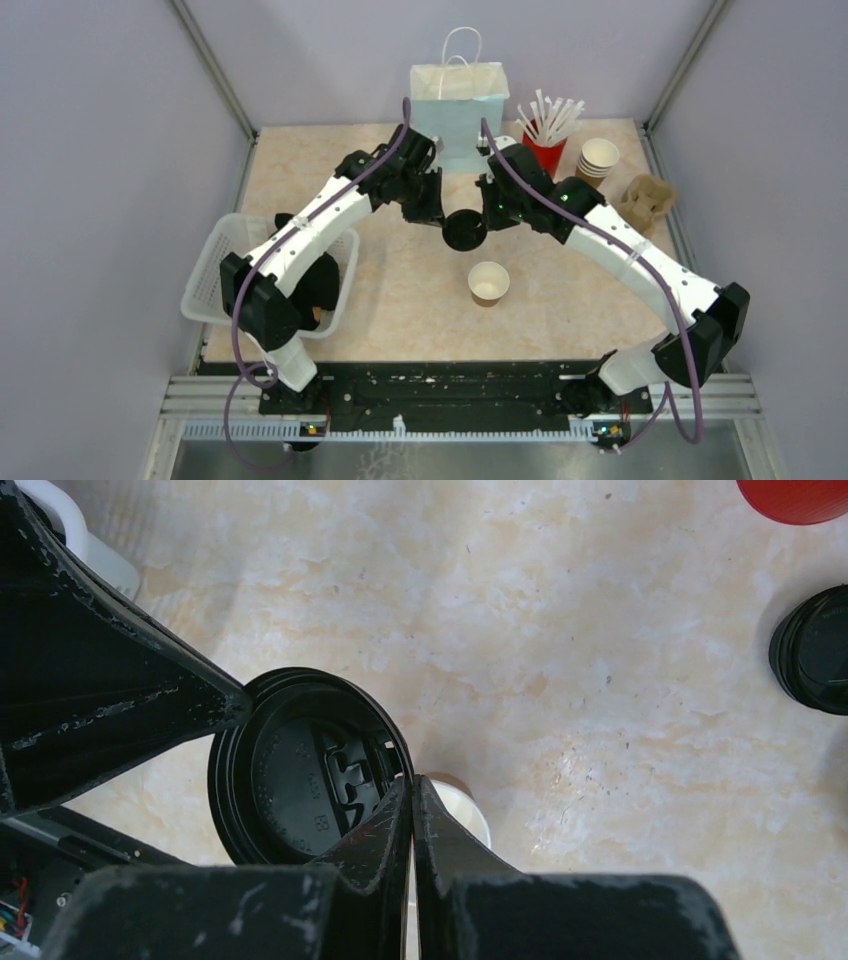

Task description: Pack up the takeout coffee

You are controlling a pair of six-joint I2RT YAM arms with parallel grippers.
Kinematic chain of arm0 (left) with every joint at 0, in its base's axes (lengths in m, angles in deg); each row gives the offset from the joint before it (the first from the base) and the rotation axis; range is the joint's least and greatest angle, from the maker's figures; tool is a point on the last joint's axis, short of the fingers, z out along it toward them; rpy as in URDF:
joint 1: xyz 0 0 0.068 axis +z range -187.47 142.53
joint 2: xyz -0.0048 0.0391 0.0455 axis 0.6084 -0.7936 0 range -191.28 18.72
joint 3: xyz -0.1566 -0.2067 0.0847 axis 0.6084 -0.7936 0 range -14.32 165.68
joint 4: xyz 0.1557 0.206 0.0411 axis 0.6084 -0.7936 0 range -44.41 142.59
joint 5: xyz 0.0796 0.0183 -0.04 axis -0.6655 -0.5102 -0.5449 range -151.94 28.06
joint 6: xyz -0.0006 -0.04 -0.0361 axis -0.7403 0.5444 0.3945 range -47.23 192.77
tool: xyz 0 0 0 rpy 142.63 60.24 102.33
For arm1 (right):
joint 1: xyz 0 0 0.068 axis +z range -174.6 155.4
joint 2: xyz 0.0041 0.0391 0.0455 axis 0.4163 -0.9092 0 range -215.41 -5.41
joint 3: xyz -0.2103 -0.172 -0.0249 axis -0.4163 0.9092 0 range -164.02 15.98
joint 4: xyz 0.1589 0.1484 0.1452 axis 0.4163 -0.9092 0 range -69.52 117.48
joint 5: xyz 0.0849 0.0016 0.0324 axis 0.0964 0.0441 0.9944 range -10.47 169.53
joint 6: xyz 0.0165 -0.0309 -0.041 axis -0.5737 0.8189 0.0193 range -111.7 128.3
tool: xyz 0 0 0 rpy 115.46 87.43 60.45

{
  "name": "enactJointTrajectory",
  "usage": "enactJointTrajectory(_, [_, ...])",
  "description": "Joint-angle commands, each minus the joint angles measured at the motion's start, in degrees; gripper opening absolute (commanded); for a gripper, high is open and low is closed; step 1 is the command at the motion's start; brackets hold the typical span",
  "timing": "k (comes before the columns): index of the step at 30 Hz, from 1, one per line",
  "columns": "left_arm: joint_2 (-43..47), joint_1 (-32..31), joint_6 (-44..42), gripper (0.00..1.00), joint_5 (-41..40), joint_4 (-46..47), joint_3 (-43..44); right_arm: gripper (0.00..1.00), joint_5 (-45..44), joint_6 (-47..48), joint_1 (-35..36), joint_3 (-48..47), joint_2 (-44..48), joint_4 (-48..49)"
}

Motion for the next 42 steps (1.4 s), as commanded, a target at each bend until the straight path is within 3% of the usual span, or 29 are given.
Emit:
enactJointTrajectory(1, [0.5,-0.1,-0.5,0.0,-0.3,0.4,-0.3,0.0,0.8,-1.0,1.0,-3.3,0.0,0.6])
enactJointTrajectory(5, [1.2,0.4,0.0,0.0,0.0,-0.1,-0.4,0.0,1.3,-1.5,1.0,-3.9,0.3,-0.1])
enactJointTrajectory(10, [2.4,3.1,1.3,0.0,4.4,-0.7,-1.1,0.37,1.5,-3.1,0.7,-6.3,1.9,-2.9])
enactJointTrajectory(14, [3.9,7.0,3.7,0.0,15.2,1.7,-3.3,0.57,5.9,-5.3,-2.3,-8.0,4.9,-4.7])
enactJointTrajectory(17, [5.7,9.6,6.1,0.0,22.0,5.3,-6.4,0.7,15.0,-8.8,-8.4,-4.8,9.9,-1.0])
enactJointTrajectory(20, [9.3,12.0,13.0,0.0,31.7,14.6,-13.9,0.8,29.1,-13.8,-16.0,3.4,15.9,8.1])
enactJointTrajectory(23, [13.2,13.7,25.9,0.0,42.0,32.0,-23.6,0.88,40.6,-21.7,-20.3,12.0,21.2,20.5])
enactJointTrajectory(24, [14.4,13.9,31.7,0.0,44.5,40.1,-27.2,0.96,43.8,-24.9,-21.5,14.4,22.4,24.8])
enactJointTrajectory(27, [16.9,14.0,47.5,0.0,46.9,63.1,-34.8,0.99,48.4,-31.7,-22.0,19.0,24.6,36.3])
enactJointTrajectory(29, [17.0,14.0,53.8,0.0,47.5,70.1,-36.3,0.99,50.5,-34.6,-21.9,21.1,25.0,42.4])
enactJointTrajectory(34, [16.3,14.0,62.5,0.0,47.8,80.2,-36.8,0.99,53.8,-41.0,-21.9,25.1,24.5,54.6])
enactJointTrajectory(42, [14.7,14.0,71.1,0.0,48.4,88.0,-36.8,0.99,53.9,-40.8,-19.2,26.3,22.5,65.9])
